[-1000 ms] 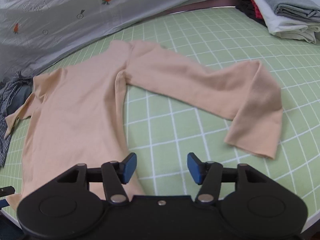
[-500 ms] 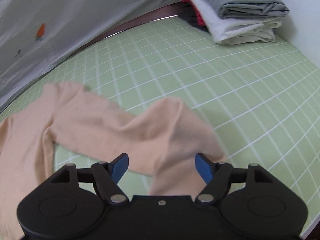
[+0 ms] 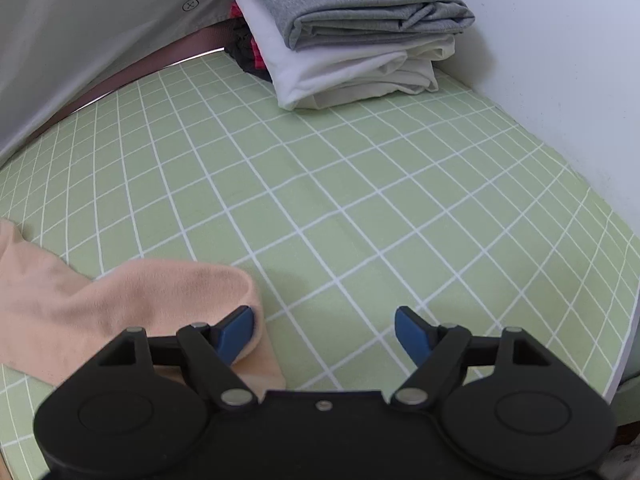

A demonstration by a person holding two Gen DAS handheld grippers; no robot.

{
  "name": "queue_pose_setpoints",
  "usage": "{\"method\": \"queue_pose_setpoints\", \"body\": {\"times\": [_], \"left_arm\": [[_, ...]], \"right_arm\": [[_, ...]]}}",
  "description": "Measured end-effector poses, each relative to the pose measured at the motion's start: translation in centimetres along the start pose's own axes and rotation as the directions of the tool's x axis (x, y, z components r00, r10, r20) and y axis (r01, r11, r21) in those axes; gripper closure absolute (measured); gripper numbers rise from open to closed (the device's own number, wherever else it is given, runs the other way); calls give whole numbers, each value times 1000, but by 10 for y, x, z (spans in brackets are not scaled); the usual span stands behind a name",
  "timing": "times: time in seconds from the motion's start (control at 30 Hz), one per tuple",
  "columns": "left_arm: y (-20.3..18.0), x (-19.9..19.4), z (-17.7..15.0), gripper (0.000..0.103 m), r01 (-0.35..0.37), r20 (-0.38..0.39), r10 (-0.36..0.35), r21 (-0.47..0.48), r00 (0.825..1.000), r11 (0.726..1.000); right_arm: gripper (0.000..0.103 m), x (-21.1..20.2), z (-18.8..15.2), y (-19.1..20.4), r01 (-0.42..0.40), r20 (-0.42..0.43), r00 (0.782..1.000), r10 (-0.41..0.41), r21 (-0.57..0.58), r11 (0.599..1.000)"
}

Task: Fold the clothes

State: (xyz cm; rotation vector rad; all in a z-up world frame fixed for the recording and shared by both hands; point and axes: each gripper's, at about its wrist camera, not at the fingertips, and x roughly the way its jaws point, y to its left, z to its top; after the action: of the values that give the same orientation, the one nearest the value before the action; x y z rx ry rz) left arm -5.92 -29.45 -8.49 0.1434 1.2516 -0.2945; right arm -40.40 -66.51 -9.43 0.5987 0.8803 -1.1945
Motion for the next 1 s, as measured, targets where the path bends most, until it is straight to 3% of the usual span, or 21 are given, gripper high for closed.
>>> {"method": "queue_pose_setpoints", "body": {"times": [0.2, 0.47, 0.57, 0.8, 1.0], "left_arm": [[0, 3, 0, 28, -11, -17, 11, -4, 1000, 1000], [-4, -1, -3, 27, 3, -13, -3, 19, 1000, 1000], [-3, -2, -5, 27, 3, -15, -2, 17, 1000, 1000], [-2, -5, -8, 26, -3, -13, 3, 17, 1000, 1000], [-6, -7, -11, 26, -16, -16, 17, 41, 1000, 999]], "right_arm": [[25, 3, 7, -27, 130, 10, 991, -131, 46, 990], [24, -20, 7, -35, -47, 66, 997, 34, 197, 979], [22, -17, 6, -29, -95, 64, 994, 84, 194, 976], [19, 11, -11, -22, -52, -29, 998, 57, 150, 987], [8, 17, -16, -28, -6, -4, 1000, 7, 140, 990]]}}
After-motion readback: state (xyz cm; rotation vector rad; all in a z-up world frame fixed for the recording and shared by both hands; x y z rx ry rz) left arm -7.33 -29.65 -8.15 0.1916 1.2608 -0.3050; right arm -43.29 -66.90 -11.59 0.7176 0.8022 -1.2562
